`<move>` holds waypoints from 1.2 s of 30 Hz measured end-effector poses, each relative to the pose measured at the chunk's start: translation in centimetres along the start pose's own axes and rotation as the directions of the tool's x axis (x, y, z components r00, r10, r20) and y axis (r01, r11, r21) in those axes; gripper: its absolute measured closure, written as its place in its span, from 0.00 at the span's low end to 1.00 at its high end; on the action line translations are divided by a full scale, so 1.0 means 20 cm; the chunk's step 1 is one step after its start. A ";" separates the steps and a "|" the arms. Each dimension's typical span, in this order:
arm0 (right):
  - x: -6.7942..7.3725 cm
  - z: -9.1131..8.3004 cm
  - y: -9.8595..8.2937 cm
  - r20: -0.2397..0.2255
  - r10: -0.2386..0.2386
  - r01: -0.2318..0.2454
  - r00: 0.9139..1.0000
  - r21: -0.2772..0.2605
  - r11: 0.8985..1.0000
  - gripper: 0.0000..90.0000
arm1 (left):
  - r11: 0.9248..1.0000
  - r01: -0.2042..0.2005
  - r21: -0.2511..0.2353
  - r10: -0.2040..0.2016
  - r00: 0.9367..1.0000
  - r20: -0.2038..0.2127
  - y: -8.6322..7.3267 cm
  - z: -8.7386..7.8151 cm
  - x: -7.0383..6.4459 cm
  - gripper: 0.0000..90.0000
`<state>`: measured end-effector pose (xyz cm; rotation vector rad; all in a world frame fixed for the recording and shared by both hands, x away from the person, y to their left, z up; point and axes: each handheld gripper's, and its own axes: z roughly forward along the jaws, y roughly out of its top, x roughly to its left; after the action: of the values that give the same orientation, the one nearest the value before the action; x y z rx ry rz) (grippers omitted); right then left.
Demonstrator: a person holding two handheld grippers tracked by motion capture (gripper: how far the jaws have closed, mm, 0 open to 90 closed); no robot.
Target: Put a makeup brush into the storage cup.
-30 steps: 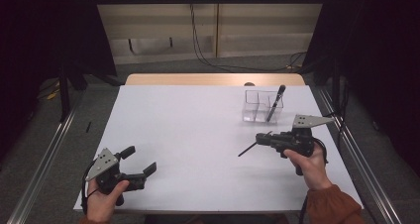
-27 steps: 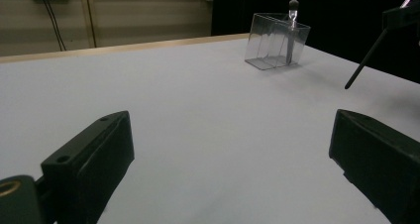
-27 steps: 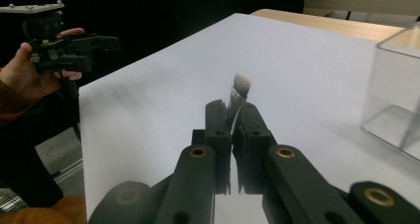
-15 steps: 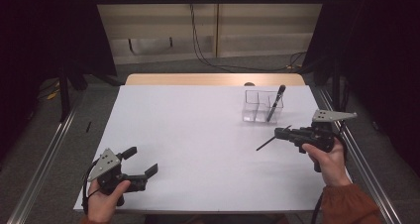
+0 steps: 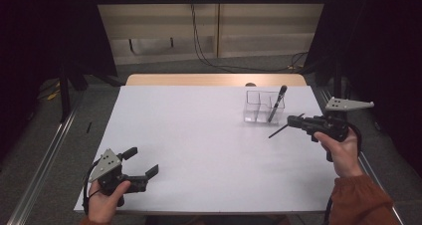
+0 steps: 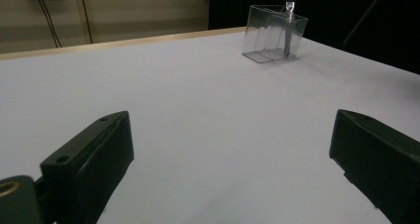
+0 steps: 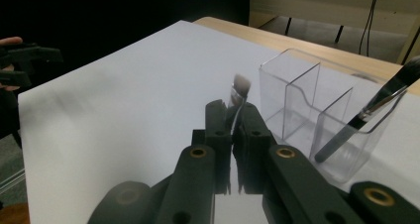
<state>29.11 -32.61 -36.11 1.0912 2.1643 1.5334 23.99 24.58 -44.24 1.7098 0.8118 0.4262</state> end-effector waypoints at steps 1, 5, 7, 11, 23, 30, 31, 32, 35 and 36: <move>0.00 0.00 0.01 0.008 -0.005 0.005 1.000 0.002 1.000 0.96 | 1.000 -0.004 0.002 0.004 1.000 0.000 0.00 0.00 0.00 0.03; -0.03 -0.01 0.06 0.031 -0.012 0.012 0.999 -0.001 1.000 0.96 | 1.000 -0.007 0.017 0.007 1.000 0.001 0.00 0.00 0.00 0.03; -0.04 -0.02 0.09 0.039 -0.015 0.015 0.999 -0.007 1.000 0.96 | 1.000 -0.006 0.013 0.006 1.000 -0.002 0.00 0.00 0.00 0.03; -0.07 -0.03 0.12 0.050 -0.014 0.014 0.999 -0.009 1.000 0.96 | 1.000 -0.007 -0.007 0.007 1.000 -0.014 0.01 -0.01 0.01 0.04; -0.12 -0.03 0.20 0.074 -0.014 0.016 0.997 -0.017 1.000 0.96 | 1.000 -0.006 0.003 0.006 1.000 -0.020 0.00 -0.01 0.01 0.05; -0.16 0.00 0.28 0.109 -0.024 0.024 0.994 0.003 1.000 0.96 | 1.000 -0.019 0.012 0.019 1.000 -0.017 0.00 -0.01 0.01 0.05; -0.16 0.01 0.29 0.117 -0.023 0.023 0.993 0.006 1.000 0.96 | 1.000 -0.020 0.011 0.020 1.000 -0.017 0.00 -0.01 0.01 0.05; -0.17 0.01 0.30 0.121 -0.021 0.020 0.992 0.007 1.000 0.96 | 1.000 -0.016 0.009 0.016 1.000 -0.016 0.00 -0.01 0.01 0.05; -0.20 0.04 0.33 0.144 -0.018 0.014 0.989 0.026 1.000 0.96 | 1.000 -0.021 0.016 0.022 1.000 -0.019 0.00 -0.01 0.01 0.05; -0.21 0.05 0.34 0.158 -0.019 0.014 0.987 0.035 0.999 0.96 | 1.000 -0.022 0.017 0.022 1.000 -0.019 0.00 -0.01 0.01 0.05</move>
<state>35.41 -33.73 -31.28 1.1608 2.0944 1.3581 24.06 24.93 -44.14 1.7336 0.8128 0.4528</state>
